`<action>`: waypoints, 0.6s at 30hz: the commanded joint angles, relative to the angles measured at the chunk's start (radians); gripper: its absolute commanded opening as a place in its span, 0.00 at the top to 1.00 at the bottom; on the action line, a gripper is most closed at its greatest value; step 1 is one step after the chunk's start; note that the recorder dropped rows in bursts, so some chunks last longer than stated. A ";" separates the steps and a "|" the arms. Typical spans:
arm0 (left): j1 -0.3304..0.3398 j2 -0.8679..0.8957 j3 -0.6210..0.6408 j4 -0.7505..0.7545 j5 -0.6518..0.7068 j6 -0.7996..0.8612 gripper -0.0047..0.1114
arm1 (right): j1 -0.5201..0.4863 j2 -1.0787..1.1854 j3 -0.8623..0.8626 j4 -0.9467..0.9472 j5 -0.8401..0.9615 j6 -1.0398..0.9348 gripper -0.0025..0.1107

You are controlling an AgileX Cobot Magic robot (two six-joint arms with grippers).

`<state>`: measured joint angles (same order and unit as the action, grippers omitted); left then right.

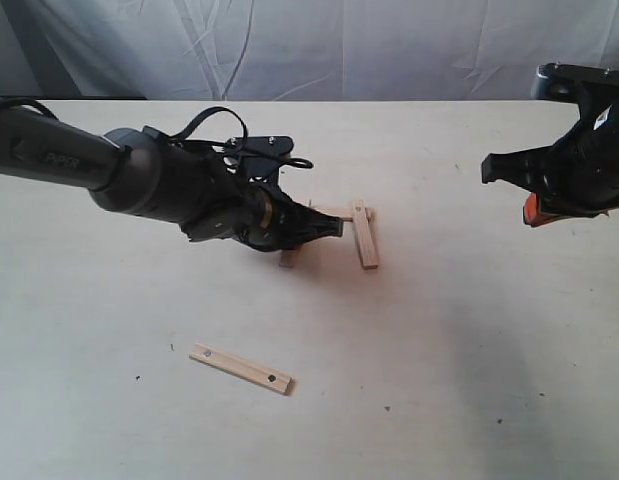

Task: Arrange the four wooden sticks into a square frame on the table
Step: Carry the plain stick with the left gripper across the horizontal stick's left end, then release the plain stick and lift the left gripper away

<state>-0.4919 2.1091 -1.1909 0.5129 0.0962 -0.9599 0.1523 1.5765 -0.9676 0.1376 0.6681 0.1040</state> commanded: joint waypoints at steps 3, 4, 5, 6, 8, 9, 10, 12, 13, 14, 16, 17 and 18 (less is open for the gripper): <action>0.001 -0.001 -0.017 -0.029 0.038 -0.005 0.83 | 0.000 -0.003 0.006 -0.009 -0.009 -0.004 0.98; 0.001 -0.001 -0.017 -0.029 0.038 -0.005 0.80 | 0.000 -0.003 0.006 -0.009 -0.009 -0.004 0.98; 0.001 -0.001 -0.017 -0.029 0.038 -0.005 0.77 | 0.000 -0.003 0.006 -0.007 -0.009 -0.004 0.98; 0.001 -0.001 -0.017 -0.029 0.038 -0.007 0.74 | 0.000 -0.003 0.006 -0.005 -0.009 -0.004 0.98; 0.001 -0.001 -0.017 -0.040 0.038 -0.007 0.69 | 0.000 -0.003 0.006 -0.004 -0.009 -0.004 0.98; 0.001 -0.003 -0.017 -0.054 0.038 -0.007 0.68 | 0.000 -0.003 0.006 -0.003 -0.009 -0.004 0.98; 0.001 -0.005 -0.017 -0.064 0.038 -0.007 0.67 | 0.000 -0.003 0.006 -0.001 -0.009 -0.004 0.98; 0.001 -0.019 -0.017 -0.075 0.041 -0.007 0.66 | 0.000 -0.003 0.006 0.003 -0.009 -0.004 0.98; 0.001 -0.029 -0.017 -0.075 0.043 -0.007 0.66 | 0.000 -0.003 0.006 0.005 -0.009 -0.004 0.98; 0.001 -0.042 -0.017 -0.075 0.053 -0.007 0.66 | 0.000 -0.003 0.006 0.005 -0.010 -0.004 0.98; 0.002 -0.073 -0.017 -0.075 0.085 -0.007 0.66 | 0.000 -0.003 0.006 0.005 -0.010 -0.007 0.98; 0.005 -0.094 -0.017 -0.075 0.111 -0.007 0.66 | 0.000 -0.003 0.006 0.005 -0.010 -0.007 0.98; 0.010 -0.116 -0.017 -0.075 0.143 -0.007 0.66 | 0.000 -0.003 0.006 0.005 -0.010 -0.007 0.98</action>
<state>-0.4919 2.0541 -1.2025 0.4444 0.1789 -0.9638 0.1523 1.5765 -0.9676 0.1424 0.6643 0.1042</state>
